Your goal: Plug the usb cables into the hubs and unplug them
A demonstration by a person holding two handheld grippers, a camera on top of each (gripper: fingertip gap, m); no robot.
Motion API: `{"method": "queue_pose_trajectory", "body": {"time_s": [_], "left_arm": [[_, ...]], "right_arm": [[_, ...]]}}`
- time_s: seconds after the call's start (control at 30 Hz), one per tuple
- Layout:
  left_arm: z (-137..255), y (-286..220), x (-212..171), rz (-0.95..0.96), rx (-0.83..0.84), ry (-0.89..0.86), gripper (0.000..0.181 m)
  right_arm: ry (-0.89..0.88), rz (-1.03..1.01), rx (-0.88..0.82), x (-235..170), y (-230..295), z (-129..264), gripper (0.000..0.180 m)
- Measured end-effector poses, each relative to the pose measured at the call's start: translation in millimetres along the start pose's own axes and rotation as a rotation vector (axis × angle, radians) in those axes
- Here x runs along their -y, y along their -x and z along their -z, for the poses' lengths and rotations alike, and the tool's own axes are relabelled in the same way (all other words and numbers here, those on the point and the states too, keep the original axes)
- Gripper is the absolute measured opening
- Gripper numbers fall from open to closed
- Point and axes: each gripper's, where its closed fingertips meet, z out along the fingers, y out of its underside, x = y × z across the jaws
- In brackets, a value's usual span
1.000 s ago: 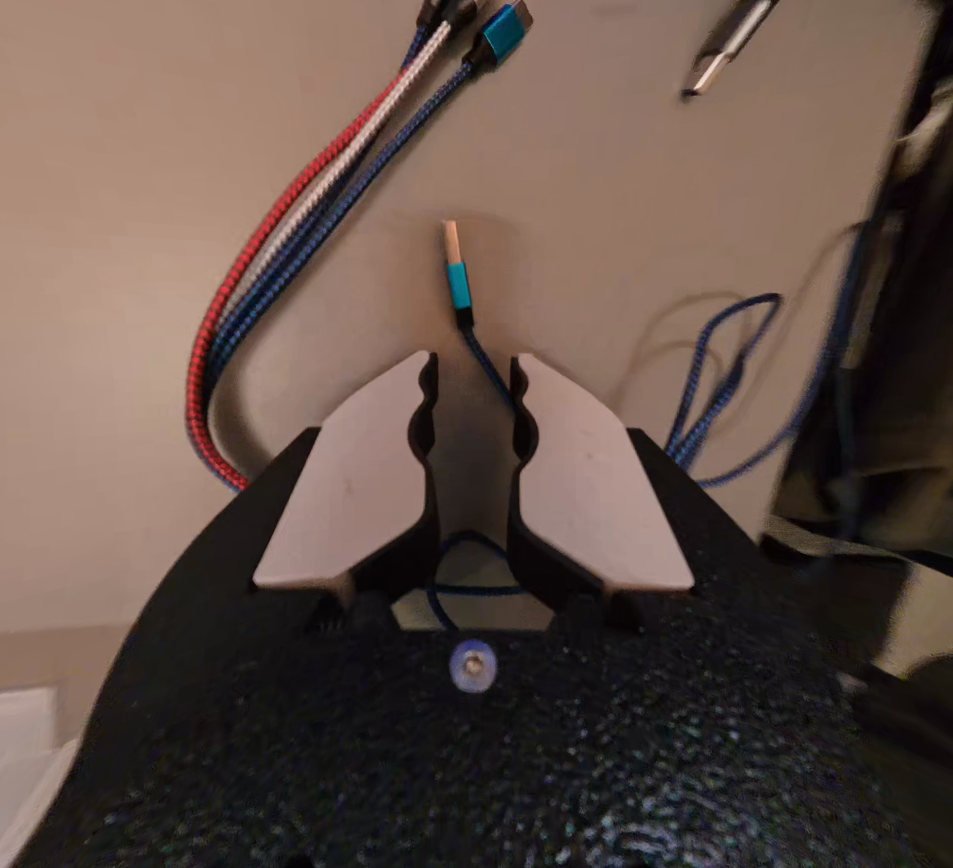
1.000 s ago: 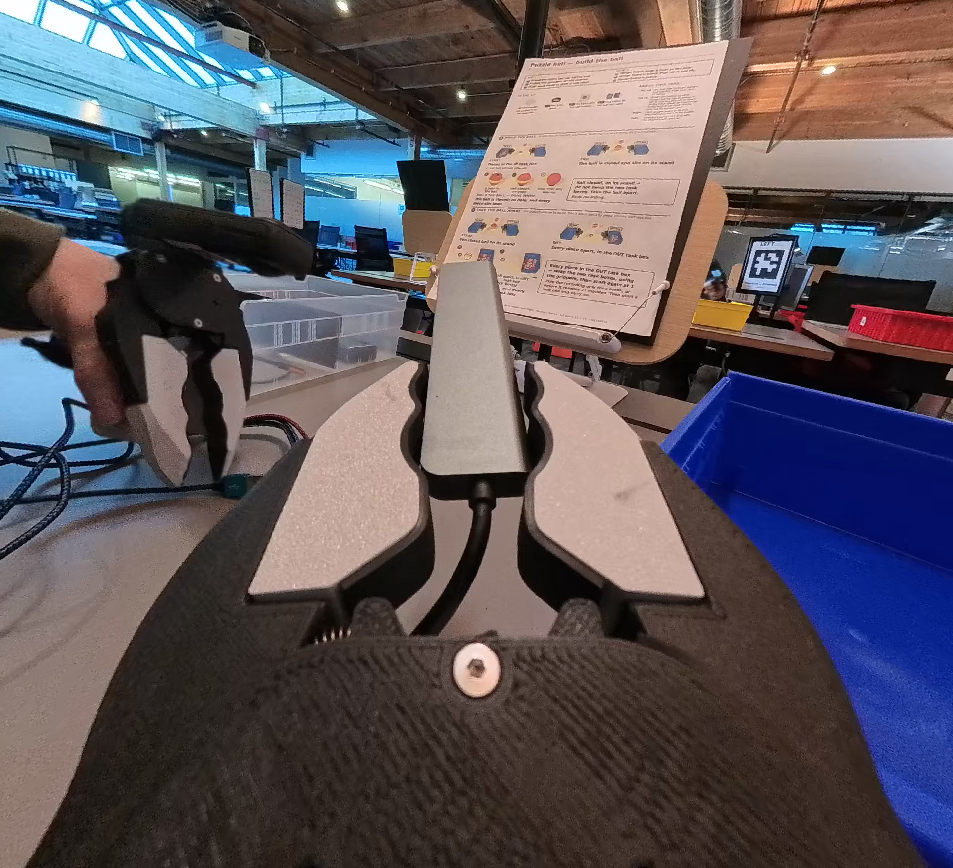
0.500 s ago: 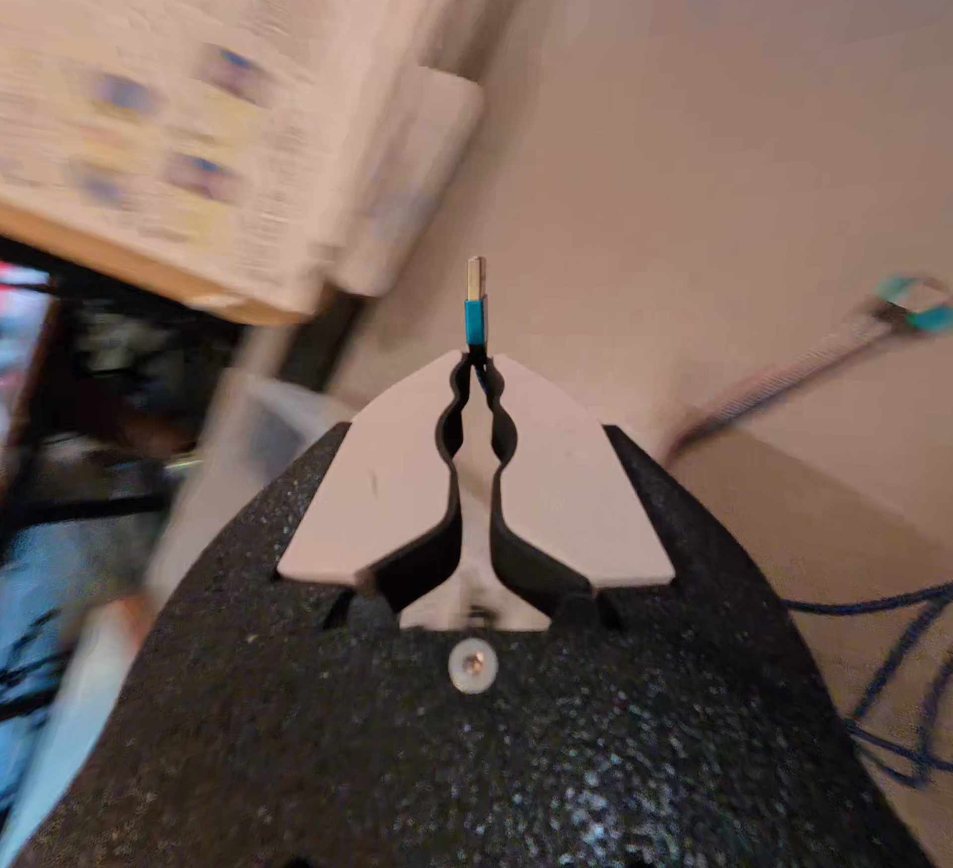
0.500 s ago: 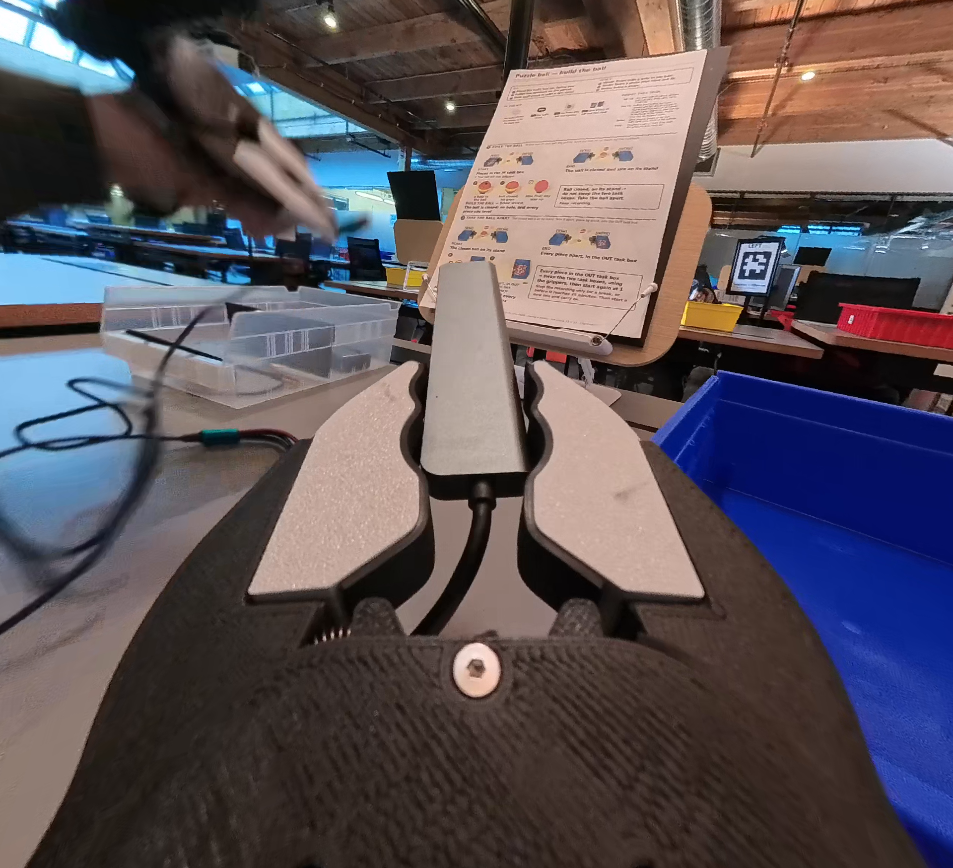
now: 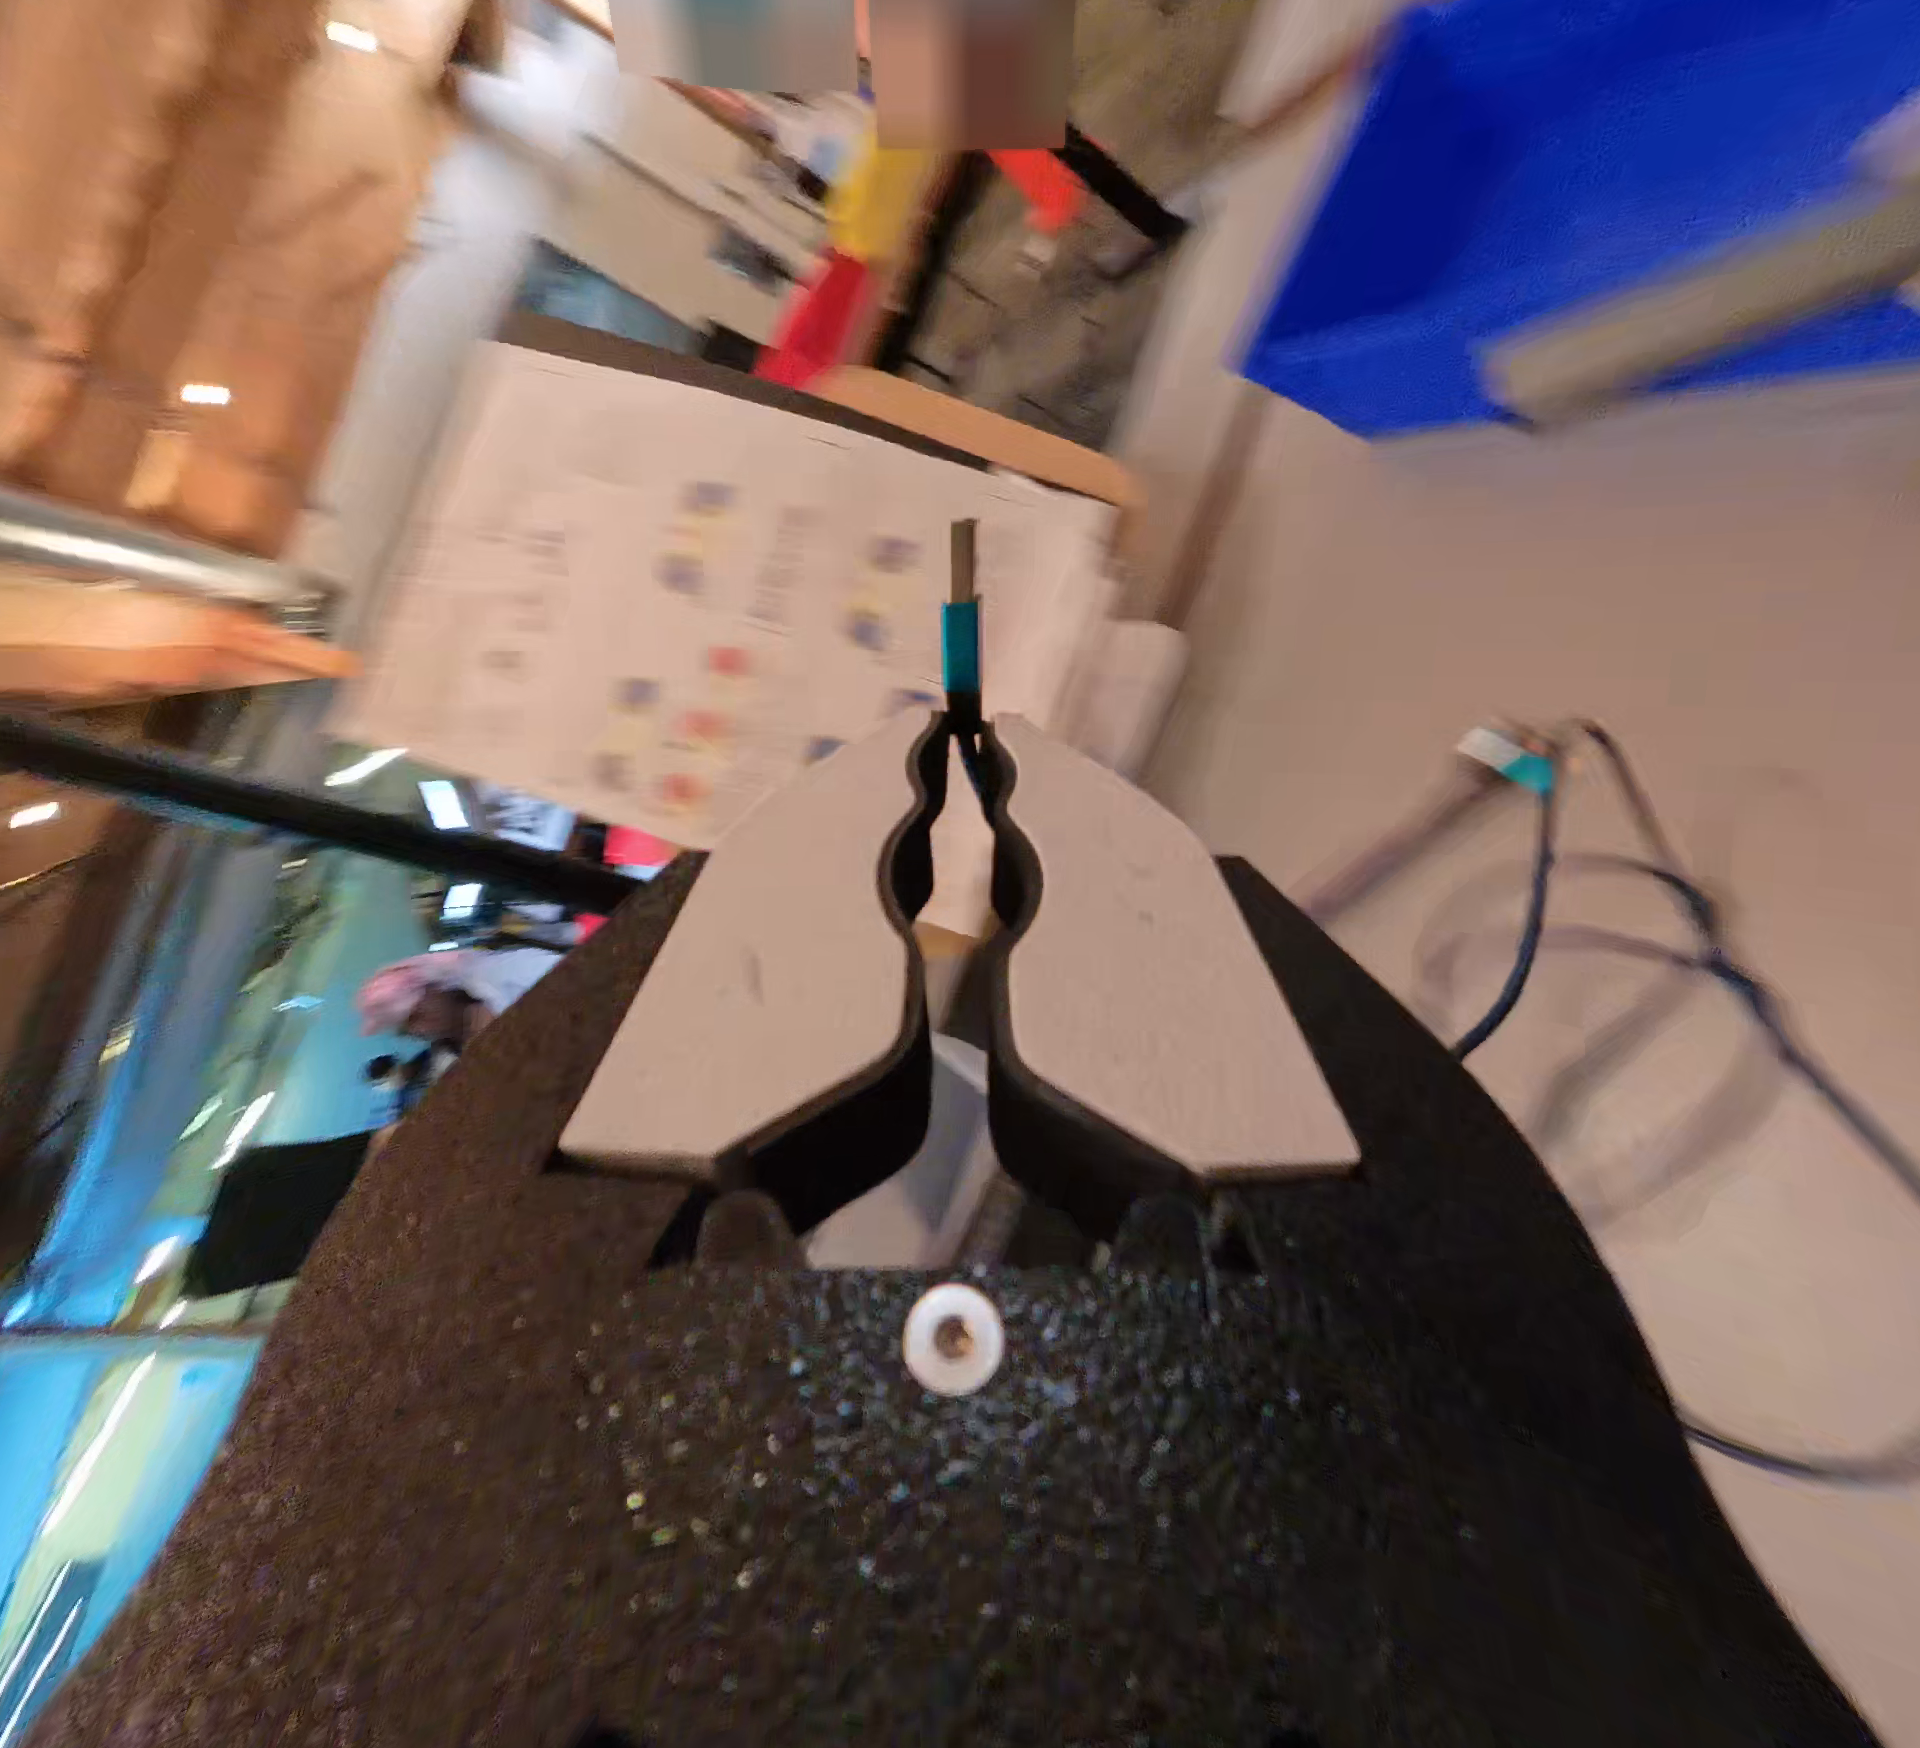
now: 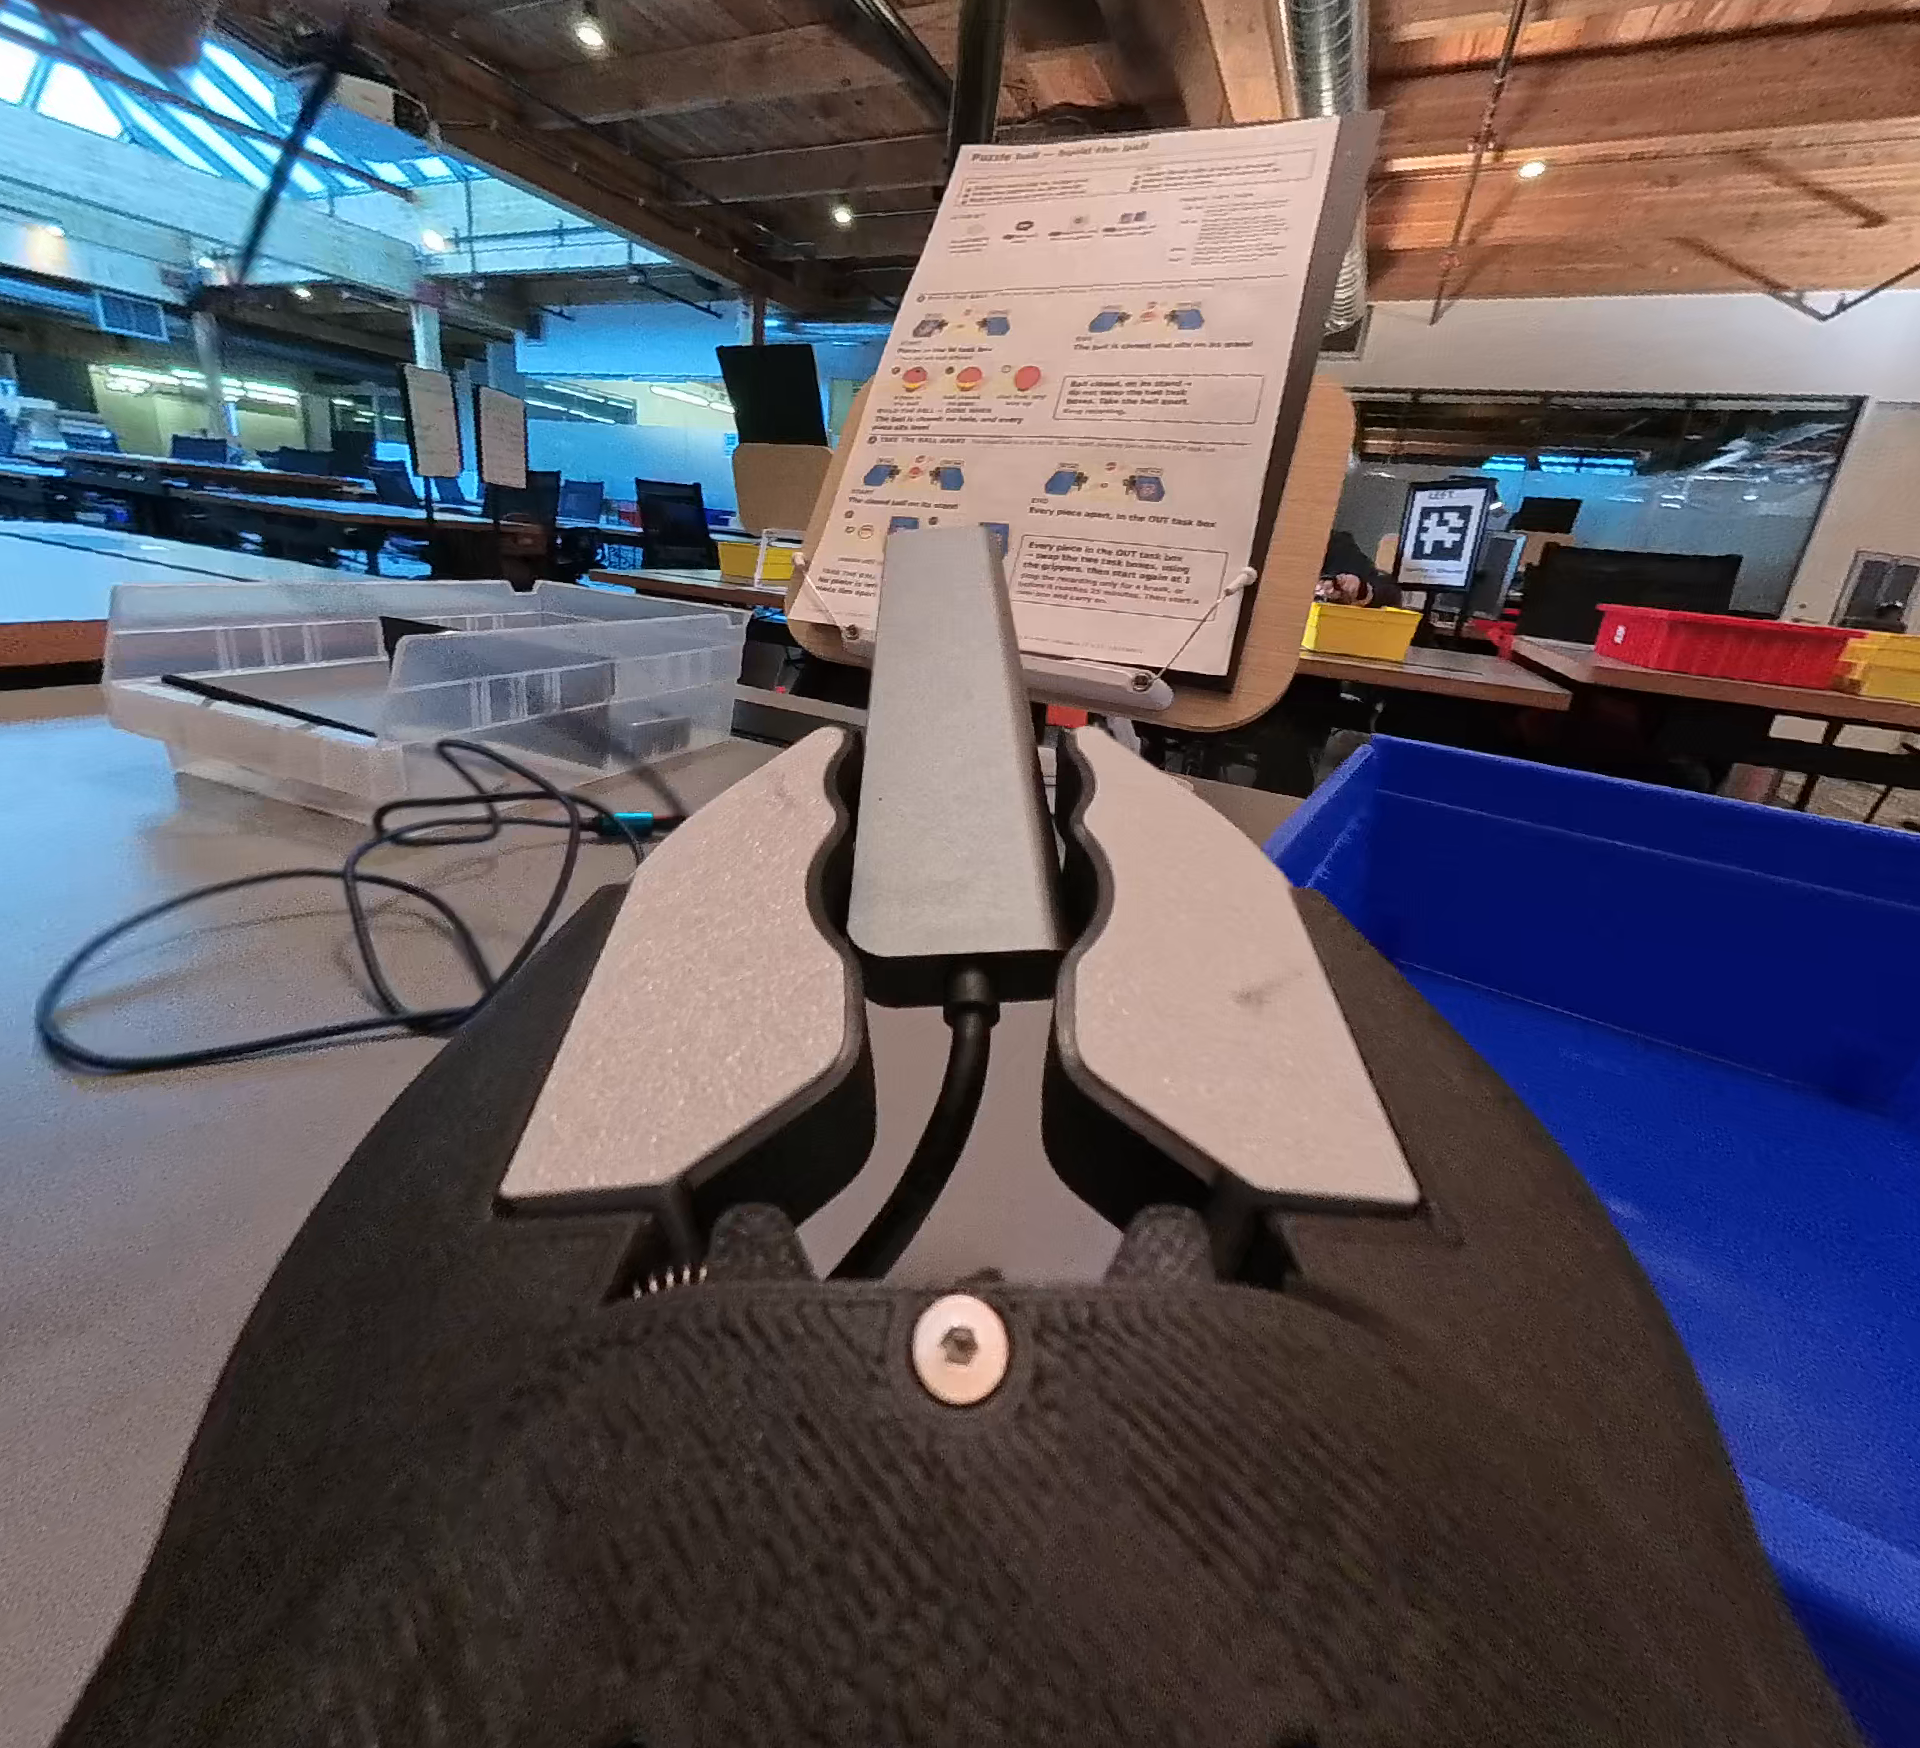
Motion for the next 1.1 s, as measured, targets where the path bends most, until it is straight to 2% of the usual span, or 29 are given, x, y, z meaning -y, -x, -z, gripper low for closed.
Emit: {"method": "queue_pose_trajectory", "body": {"time_s": [0.07,0.17,0.3,0.37,0.47,0.53,0.73,0.83,1.0,1.1], "left_arm": [[-3.3,-86.2,-21.4,-0.043,-0.178,0.045,0.004],[-3.0,-172.6,-38.0,-0.072,-0.294,0.063,0.005],[-1.2,-230.1,-54.7,-0.223,-0.276,0.093,0.005],[1.6,-250.7,-56.0,-0.236,-0.307,0.083,0.005],[6.6,-272.9,-58.6,-0.205,-0.404,0.101,0.005],[11.8,-289.1,-60.3,-0.135,-0.543,0.124,0.006],[26.4,-317.9,-71.5,0.287,-0.994,0.316,0.016],[17.3,-311.0,-69.3,0.340,-0.981,0.285,0.017],[25.0,-310.9,-51.8,0.313,-1.056,0.203,0.031],[16.8,-309.9,-44.1,0.357,-1.013,0.187,0.041]], "right_arm": [[-0.005,-0.014,-0.015,0.5,-3.4,0.6,0.036],[-0.002,-0.011,-0.013,0.1,-2.9,0.1,0.036],[-0.003,0.024,0.011,0.2,3.7,-0.5,0.036],[0.000,0.039,0.018,-0.2,6.2,-0.9,0.036],[-0.002,0.050,0.029,0.0,8.7,-0.7,0.036],[-0.003,0.053,0.032,0.1,9.3,-0.6,0.036],[-0.003,0.061,0.045,0.1,11.7,-0.5,0.036],[-0.002,0.061,0.053,0.0,12.6,-0.5,0.036],[-0.003,0.053,0.060,0.2,13.0,-0.2,0.036],[-0.004,0.050,0.064,0.3,13.1,0.0,0.036]]}}
